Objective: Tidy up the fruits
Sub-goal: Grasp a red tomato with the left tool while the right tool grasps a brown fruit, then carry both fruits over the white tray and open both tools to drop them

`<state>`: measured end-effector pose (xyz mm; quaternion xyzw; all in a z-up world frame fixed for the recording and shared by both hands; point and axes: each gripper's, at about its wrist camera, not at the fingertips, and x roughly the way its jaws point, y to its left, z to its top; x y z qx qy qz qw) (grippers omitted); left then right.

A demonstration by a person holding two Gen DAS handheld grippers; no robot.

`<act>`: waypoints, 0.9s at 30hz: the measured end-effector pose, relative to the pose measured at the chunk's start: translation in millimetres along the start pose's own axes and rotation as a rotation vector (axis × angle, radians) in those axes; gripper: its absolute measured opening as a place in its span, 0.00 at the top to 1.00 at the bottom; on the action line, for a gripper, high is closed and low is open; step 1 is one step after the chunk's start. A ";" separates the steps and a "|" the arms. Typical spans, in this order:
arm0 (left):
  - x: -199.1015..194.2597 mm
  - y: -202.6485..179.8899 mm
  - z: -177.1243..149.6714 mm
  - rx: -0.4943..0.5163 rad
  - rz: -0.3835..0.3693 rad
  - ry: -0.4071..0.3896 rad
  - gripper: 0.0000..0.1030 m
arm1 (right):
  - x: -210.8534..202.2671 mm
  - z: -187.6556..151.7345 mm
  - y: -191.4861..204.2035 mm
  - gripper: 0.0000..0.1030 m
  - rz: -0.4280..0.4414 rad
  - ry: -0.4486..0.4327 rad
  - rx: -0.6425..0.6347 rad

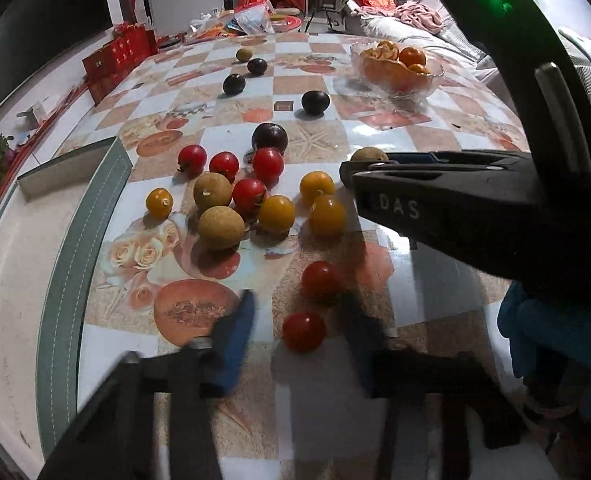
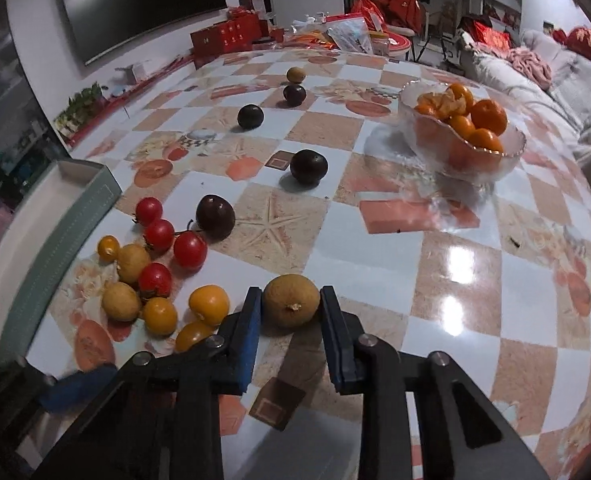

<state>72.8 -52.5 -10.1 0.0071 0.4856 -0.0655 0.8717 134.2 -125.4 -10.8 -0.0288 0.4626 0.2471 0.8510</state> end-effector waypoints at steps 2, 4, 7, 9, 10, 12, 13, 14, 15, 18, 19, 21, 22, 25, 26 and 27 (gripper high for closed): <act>-1.5 3.6 -2.4 -0.005 -0.002 -0.001 0.79 | -2.0 -2.9 -0.6 0.70 0.007 0.003 0.012; -3.2 7.8 -5.6 -0.014 -0.017 -0.004 0.79 | -5.0 -6.3 0.2 0.70 0.015 0.007 0.019; -7.5 9.1 -11.6 0.002 -0.014 -0.007 0.79 | -13.9 -13.6 1.6 0.70 0.023 0.006 0.029; -9.9 10.7 -15.2 0.008 -0.026 -0.001 0.79 | -20.6 -18.6 2.0 0.70 0.033 0.004 0.040; -11.4 11.8 -16.9 0.008 -0.030 0.002 0.79 | -23.5 -20.9 2.4 0.70 0.035 0.002 0.044; -15.5 15.8 -20.4 0.006 -0.042 0.012 0.79 | -32.3 -28.0 3.4 0.70 0.043 -0.003 0.051; -18.4 18.2 -22.2 0.007 -0.045 0.013 0.79 | -35.2 -30.7 4.2 0.70 0.046 -0.005 0.055; -20.6 20.7 -23.0 0.010 -0.044 0.014 0.79 | -36.3 -32.4 5.4 0.70 0.049 -0.007 0.057; -21.8 23.1 -23.3 0.013 -0.041 0.015 0.79 | -39.6 -35.8 6.4 0.70 0.054 -0.008 0.062; -31.3 32.7 -26.1 0.002 -0.054 0.007 0.79 | -48.6 -44.3 9.5 0.70 0.061 -0.008 0.071; -35.5 36.1 -26.8 -0.003 -0.058 -0.002 0.79 | -51.4 -47.0 11.5 0.70 0.060 -0.008 0.072; -43.0 41.4 -27.8 -0.007 -0.064 -0.018 0.79 | -55.5 -50.9 14.9 0.70 0.060 -0.006 0.073; -47.5 44.9 -28.2 -0.010 -0.069 -0.025 0.79 | -57.6 -52.9 17.0 0.70 0.059 -0.005 0.072; -58.5 55.3 -28.5 -0.017 -0.074 -0.046 0.79 | -64.3 -55.3 25.5 0.70 0.063 -0.007 0.070; -62.5 59.7 -28.3 -0.019 -0.072 -0.054 0.79 | -66.6 -54.8 28.7 0.70 0.066 -0.010 0.069; -66.4 63.8 -28.5 -0.023 -0.071 -0.060 0.79 | -69.5 -54.5 32.4 0.70 0.071 -0.013 0.067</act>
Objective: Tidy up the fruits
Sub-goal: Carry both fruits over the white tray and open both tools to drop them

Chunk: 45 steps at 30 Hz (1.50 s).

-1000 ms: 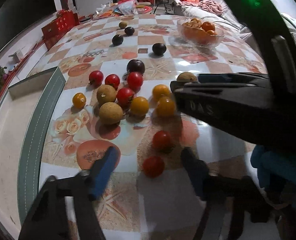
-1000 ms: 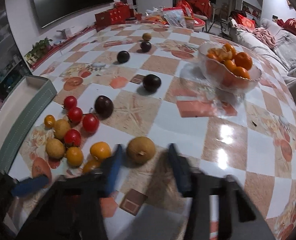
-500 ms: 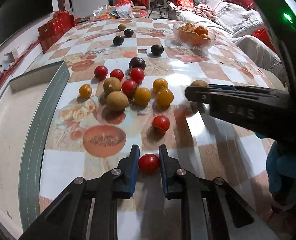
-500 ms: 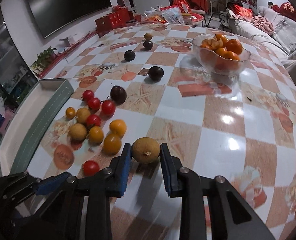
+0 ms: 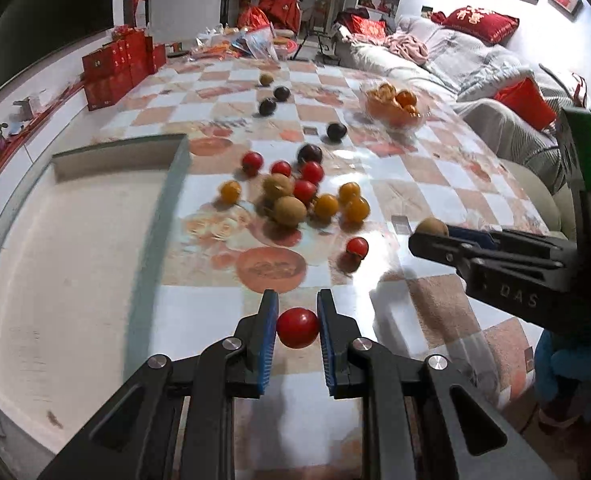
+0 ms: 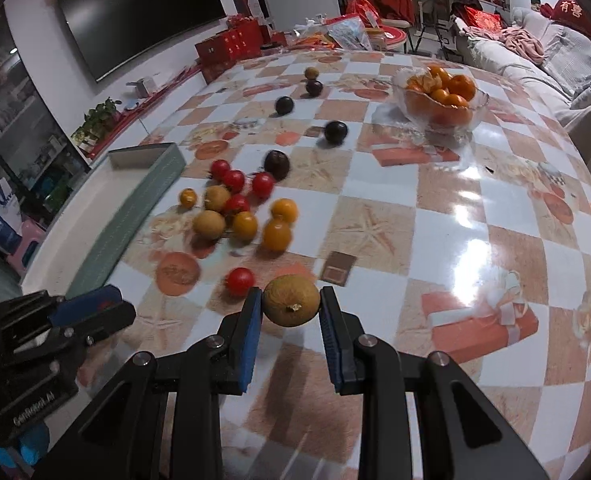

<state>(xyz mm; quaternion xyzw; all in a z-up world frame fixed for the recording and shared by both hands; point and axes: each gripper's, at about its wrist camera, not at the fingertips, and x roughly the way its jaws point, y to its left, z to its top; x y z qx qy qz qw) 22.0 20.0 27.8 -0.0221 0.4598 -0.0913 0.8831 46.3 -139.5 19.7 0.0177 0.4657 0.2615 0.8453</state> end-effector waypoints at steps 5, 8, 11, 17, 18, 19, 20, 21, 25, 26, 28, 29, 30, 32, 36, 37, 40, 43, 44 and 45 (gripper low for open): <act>-21.4 26.3 2.5 -0.026 0.013 -0.040 0.79 | -8.6 7.3 27.2 0.70 0.028 -0.015 -0.032; -29.4 43.5 2.0 -0.036 0.040 -0.055 0.79 | -8.3 11.5 46.4 0.70 0.044 -0.018 -0.059; -36.5 63.9 1.6 -0.051 0.078 -0.070 0.79 | -5.5 15.7 64.1 0.70 0.071 -0.013 -0.073; -47.1 109.3 0.6 -0.097 0.152 -0.093 0.79 | 7.4 23.9 105.7 0.70 0.112 0.007 -0.123; -47.4 117.6 -0.5 -0.103 0.172 -0.095 0.79 | 10.6 25.8 114.7 0.70 0.121 0.012 -0.135; -46.5 125.5 -1.3 -0.109 0.188 -0.092 0.79 | 12.7 26.6 121.3 0.70 0.127 0.016 -0.145; -45.2 132.1 -1.9 -0.117 0.199 -0.087 0.79 | 16.4 28.3 130.3 0.70 0.136 0.022 -0.160; -43.2 140.8 -2.8 -0.133 0.208 -0.078 0.79 | 21.1 30.4 140.4 0.70 0.143 0.028 -0.178; -33.7 166.0 -4.2 -0.173 0.232 -0.051 0.79 | 39.1 37.5 168.0 0.70 0.171 0.051 -0.203; -29.1 171.4 -3.2 -0.176 0.247 -0.045 0.79 | 44.6 39.0 174.4 0.70 0.169 0.058 -0.213; -20.8 179.7 -1.3 -0.186 0.261 -0.027 0.79 | 55.6 41.2 187.2 0.70 0.159 0.073 -0.236; -17.1 183.6 -0.4 -0.191 0.265 -0.019 0.79 | 61.9 42.9 193.1 0.70 0.152 0.081 -0.246; -12.0 186.6 0.8 -0.195 0.271 -0.008 0.79 | 67.7 44.7 197.9 0.70 0.147 0.088 -0.252; -2.8 190.6 2.5 -0.198 0.280 0.010 0.79 | 75.1 47.5 204.0 0.70 0.144 0.099 -0.258; 4.7 191.5 0.1 -0.191 0.292 0.029 0.79 | 91.6 48.7 215.9 0.70 0.107 0.120 -0.300; 6.8 191.3 -0.5 -0.188 0.293 0.035 0.79 | 94.0 47.0 219.6 0.70 0.097 0.126 -0.313; 7.7 190.1 -2.3 -0.174 0.300 0.035 0.79 | 101.5 41.9 223.4 0.70 0.079 0.146 -0.340; 6.0 187.6 -4.1 -0.153 0.308 0.032 0.79 | 102.1 38.4 227.8 0.69 0.068 0.142 -0.366; 5.9 188.2 -4.0 -0.152 0.309 0.030 0.79 | 102.2 38.4 229.4 0.63 0.069 0.143 -0.373; 6.1 188.3 -4.0 -0.148 0.309 0.030 0.78 | 101.2 38.0 230.5 0.58 0.074 0.141 -0.377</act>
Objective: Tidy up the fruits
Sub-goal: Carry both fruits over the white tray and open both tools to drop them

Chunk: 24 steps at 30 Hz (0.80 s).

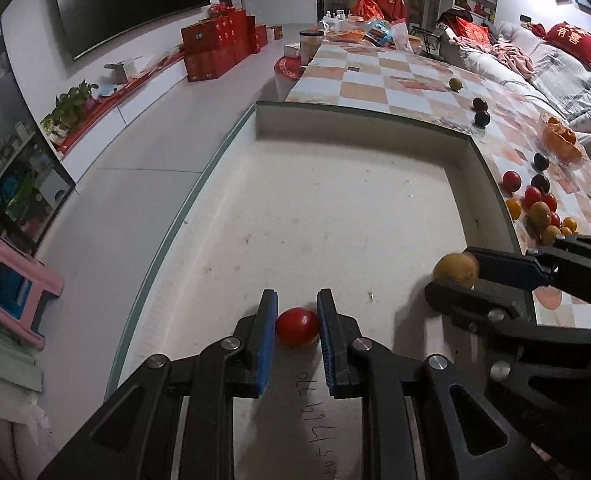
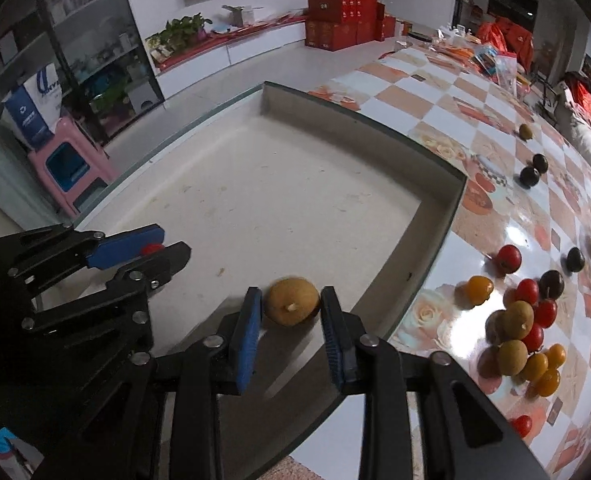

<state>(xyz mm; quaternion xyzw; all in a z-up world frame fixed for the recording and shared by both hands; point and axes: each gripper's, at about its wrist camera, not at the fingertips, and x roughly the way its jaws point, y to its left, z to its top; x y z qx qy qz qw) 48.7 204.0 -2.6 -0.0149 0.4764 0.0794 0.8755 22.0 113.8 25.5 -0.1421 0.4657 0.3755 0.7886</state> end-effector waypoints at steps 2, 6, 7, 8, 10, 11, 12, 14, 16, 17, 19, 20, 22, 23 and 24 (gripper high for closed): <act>-0.7 1.8 -0.1 0.001 0.006 -0.002 0.73 | -2.9 0.4 -0.4 0.47 -0.032 -0.014 -0.005; -3.5 14.5 -0.9 -0.047 0.071 -0.019 0.22 | -16.7 -0.1 -11.3 0.31 -0.035 -0.076 0.020; -7.2 17.8 -1.0 -0.064 0.057 -0.034 0.22 | -21.6 0.0 -13.5 0.20 -0.011 -0.095 0.034; -8.0 19.1 -1.2 -0.070 0.046 -0.034 0.22 | -26.8 -0.4 -14.8 0.17 0.008 -0.113 0.048; -10.2 17.6 -1.3 -0.071 0.037 -0.030 0.22 | -38.5 -1.7 -16.6 0.17 0.017 -0.146 0.068; -11.0 14.8 -1.5 -0.064 0.040 -0.028 0.22 | -45.1 -2.8 -17.4 0.17 0.011 -0.161 0.073; -11.9 11.8 -2.0 -0.056 0.043 -0.027 0.22 | -49.4 -3.3 -17.9 0.17 0.007 -0.171 0.075; -16.6 3.9 -3.8 -0.041 0.033 -0.029 0.22 | -60.5 -8.9 -22.6 0.16 0.003 -0.191 0.083; -21.3 -3.4 -4.9 -0.033 0.018 -0.037 0.22 | -68.8 -18.0 -30.6 0.13 -0.007 -0.197 0.100; -24.4 -8.5 -5.4 -0.026 0.012 -0.045 0.22 | -72.0 -24.5 -37.5 0.11 -0.014 -0.195 0.116; -30.5 -20.6 -6.3 -0.009 0.004 -0.062 0.22 | -76.6 -38.4 -54.1 0.03 -0.038 -0.191 0.159; -33.8 -26.4 -7.3 -0.001 -0.001 -0.070 0.22 | -78.4 -44.4 -62.0 0.01 -0.052 -0.192 0.180; -39.9 -41.4 -10.0 0.023 -0.026 -0.081 0.22 | -83.3 -60.5 -79.9 0.01 -0.088 -0.189 0.227; -42.7 -46.6 -11.7 0.033 -0.036 -0.085 0.22 | -85.6 -69.9 -90.0 0.01 -0.106 -0.181 0.253; -45.6 -52.9 -13.4 0.043 -0.044 -0.090 0.22 | -87.2 -77.8 -98.0 0.00 -0.115 -0.174 0.272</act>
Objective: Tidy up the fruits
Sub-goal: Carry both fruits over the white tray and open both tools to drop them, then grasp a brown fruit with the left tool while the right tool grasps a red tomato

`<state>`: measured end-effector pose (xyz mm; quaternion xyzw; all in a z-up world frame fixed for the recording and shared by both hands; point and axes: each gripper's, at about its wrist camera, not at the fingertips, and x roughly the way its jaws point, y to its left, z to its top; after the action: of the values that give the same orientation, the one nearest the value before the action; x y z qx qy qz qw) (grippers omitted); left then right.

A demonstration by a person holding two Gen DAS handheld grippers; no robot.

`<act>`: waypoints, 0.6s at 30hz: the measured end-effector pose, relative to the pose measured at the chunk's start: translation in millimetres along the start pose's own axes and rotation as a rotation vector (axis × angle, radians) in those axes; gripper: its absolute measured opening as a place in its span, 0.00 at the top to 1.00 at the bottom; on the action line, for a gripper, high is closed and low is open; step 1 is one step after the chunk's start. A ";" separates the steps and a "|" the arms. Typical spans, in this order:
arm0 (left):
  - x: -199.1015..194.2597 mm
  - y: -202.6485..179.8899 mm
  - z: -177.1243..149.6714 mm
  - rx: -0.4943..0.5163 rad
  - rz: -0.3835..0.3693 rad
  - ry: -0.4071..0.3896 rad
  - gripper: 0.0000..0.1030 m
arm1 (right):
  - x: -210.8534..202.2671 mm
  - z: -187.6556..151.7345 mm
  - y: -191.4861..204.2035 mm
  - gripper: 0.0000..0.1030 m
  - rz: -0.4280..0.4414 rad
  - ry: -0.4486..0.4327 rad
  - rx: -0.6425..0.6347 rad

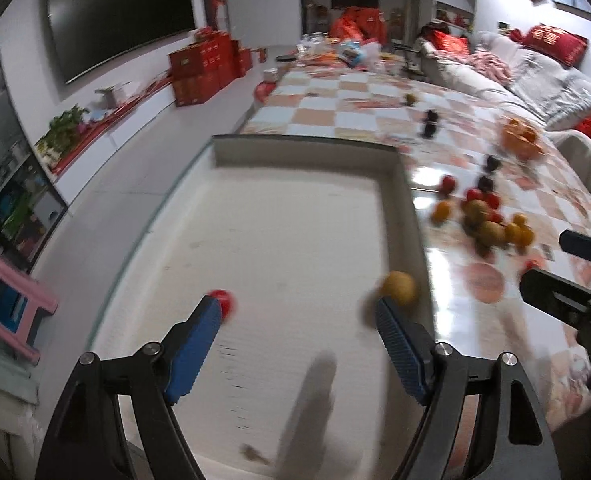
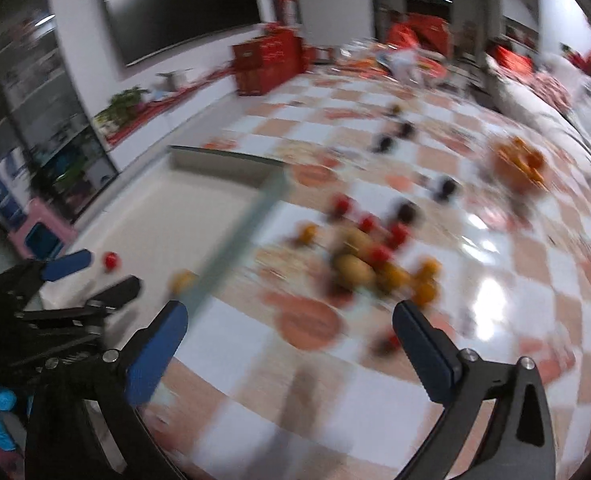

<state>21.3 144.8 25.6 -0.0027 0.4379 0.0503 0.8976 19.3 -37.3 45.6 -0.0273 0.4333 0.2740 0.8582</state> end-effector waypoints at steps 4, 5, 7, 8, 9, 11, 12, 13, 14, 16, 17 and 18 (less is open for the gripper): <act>-8.1 -26.3 -3.5 0.044 -0.040 -0.012 0.22 | -5.8 -20.7 -33.3 0.00 -0.060 0.024 0.052; -9.9 -32.6 -4.2 0.053 -0.048 -0.014 0.22 | -6.8 -25.1 -41.3 0.00 -0.080 0.032 0.063; -12.7 -44.8 -4.7 0.072 -0.067 -0.015 0.22 | -7.5 -32.6 -56.8 0.00 -0.110 0.045 0.092; -13.8 -49.7 -5.1 0.078 -0.071 -0.015 0.22 | -7.3 -35.1 -63.5 0.00 -0.119 0.051 0.107; -15.4 -55.4 -5.3 0.086 -0.078 -0.017 0.22 | -8.0 -38.5 -68.8 0.00 -0.129 0.052 0.121; -18.8 -64.7 -7.2 0.099 -0.087 -0.020 0.22 | -7.9 -43.3 -78.6 0.00 -0.145 0.058 0.149; -20.2 -69.5 -7.5 0.108 -0.090 -0.024 0.22 | -6.8 -43.8 -81.8 0.00 -0.145 0.062 0.159; -21.2 -74.3 -7.6 0.117 -0.093 -0.025 0.22 | -5.6 -44.5 -83.8 0.00 -0.145 0.065 0.166; -21.1 -77.4 -7.6 0.123 -0.097 -0.024 0.22 | -3.8 -44.7 -85.0 0.00 -0.144 0.068 0.167; -20.6 -84.6 -7.5 0.137 -0.103 -0.021 0.22 | -0.8 -45.6 -84.0 0.01 -0.143 0.071 0.158; -20.3 -87.1 -7.2 0.141 -0.105 -0.020 0.22 | 0.6 -46.9 -82.9 0.01 -0.141 0.071 0.153; -19.5 -88.2 -7.3 0.141 -0.107 -0.018 0.22 | 1.4 -47.9 -82.1 0.01 -0.138 0.071 0.149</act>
<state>11.8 55.0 33.0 0.0377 0.4314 -0.0285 0.9009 25.6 -120.0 -1.0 -0.0028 0.4796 0.1802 0.8588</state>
